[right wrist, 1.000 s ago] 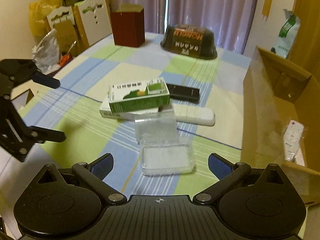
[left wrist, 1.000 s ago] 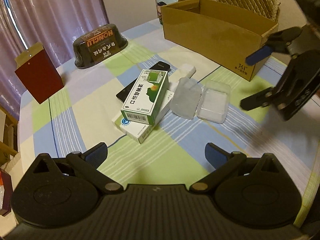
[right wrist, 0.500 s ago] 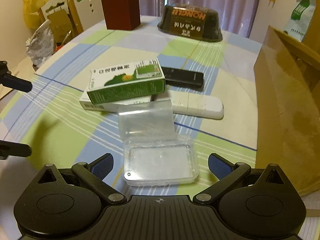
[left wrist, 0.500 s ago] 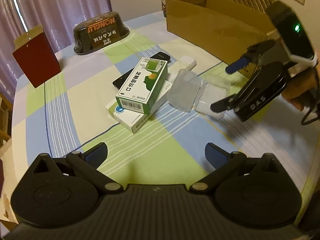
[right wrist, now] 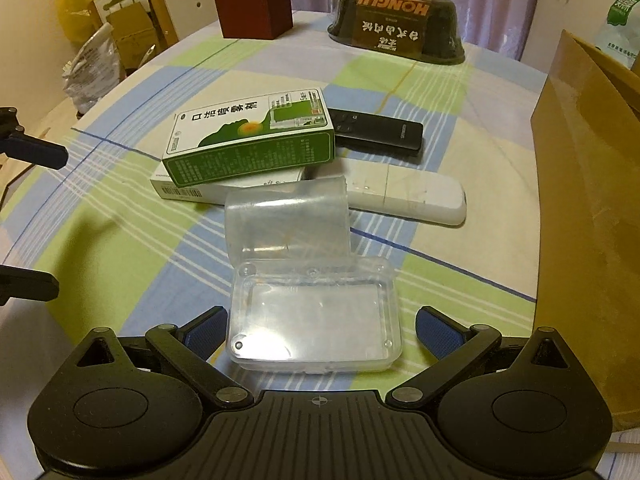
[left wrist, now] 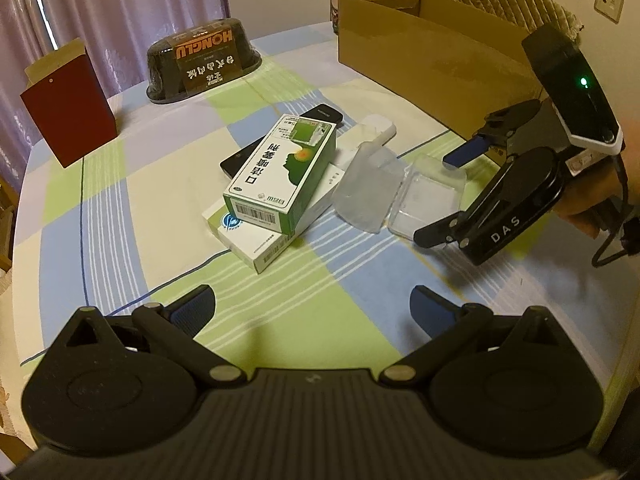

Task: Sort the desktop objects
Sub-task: 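Lower the right gripper onto the clear plastic box and close it, then grasp the clear plastic cup with the left gripper while the right gripper holds the box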

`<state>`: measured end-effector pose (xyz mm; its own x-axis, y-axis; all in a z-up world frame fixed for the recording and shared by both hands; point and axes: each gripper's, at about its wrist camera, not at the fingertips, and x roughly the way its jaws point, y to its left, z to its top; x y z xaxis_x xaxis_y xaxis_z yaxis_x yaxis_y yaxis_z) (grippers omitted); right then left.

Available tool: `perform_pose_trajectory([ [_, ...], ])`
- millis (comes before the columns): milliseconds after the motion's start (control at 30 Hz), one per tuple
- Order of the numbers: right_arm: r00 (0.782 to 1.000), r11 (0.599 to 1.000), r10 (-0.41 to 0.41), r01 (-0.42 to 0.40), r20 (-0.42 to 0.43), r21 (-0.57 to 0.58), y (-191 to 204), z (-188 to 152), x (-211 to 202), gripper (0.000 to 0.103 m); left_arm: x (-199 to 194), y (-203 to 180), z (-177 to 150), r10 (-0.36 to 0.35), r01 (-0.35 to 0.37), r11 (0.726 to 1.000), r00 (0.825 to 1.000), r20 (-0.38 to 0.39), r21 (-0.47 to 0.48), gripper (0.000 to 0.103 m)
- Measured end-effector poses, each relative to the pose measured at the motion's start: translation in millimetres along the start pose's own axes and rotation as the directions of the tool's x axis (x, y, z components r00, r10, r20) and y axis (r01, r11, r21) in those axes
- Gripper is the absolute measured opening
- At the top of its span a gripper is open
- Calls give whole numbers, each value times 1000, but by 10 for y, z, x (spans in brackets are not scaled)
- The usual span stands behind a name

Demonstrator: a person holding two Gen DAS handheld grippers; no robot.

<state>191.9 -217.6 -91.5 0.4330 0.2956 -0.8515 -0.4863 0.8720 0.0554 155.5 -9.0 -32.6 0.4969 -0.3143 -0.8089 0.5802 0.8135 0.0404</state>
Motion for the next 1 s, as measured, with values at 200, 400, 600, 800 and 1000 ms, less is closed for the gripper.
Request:
perform_pose_trajectory([
  [200,1000,1000,14,-14,-17,-2,-19,4,21,88,25,-34,26,-6,6,1000,1000,0,-1,102],
  [400,1000,1000,2,-2,-16,15,-25,-20,-24,84,40,-67,12,-13,13,1000,1000,-4,1,102],
  [600,1000,1000,10,-10,-14,-2,1,-89,-235,84,79,-113,8,-27,27,999,1000,-4,16,102],
  [800,999,1000,10,-10,-31,-15,-18,-248,-521,84,173,-283,84,-50,48,993,999,9,110,98],
  [1000,998,1000,2,-3,-64,-12,-36,-508,-723,84,344,-545,236,-77,66,962,997,31,264,92],
])
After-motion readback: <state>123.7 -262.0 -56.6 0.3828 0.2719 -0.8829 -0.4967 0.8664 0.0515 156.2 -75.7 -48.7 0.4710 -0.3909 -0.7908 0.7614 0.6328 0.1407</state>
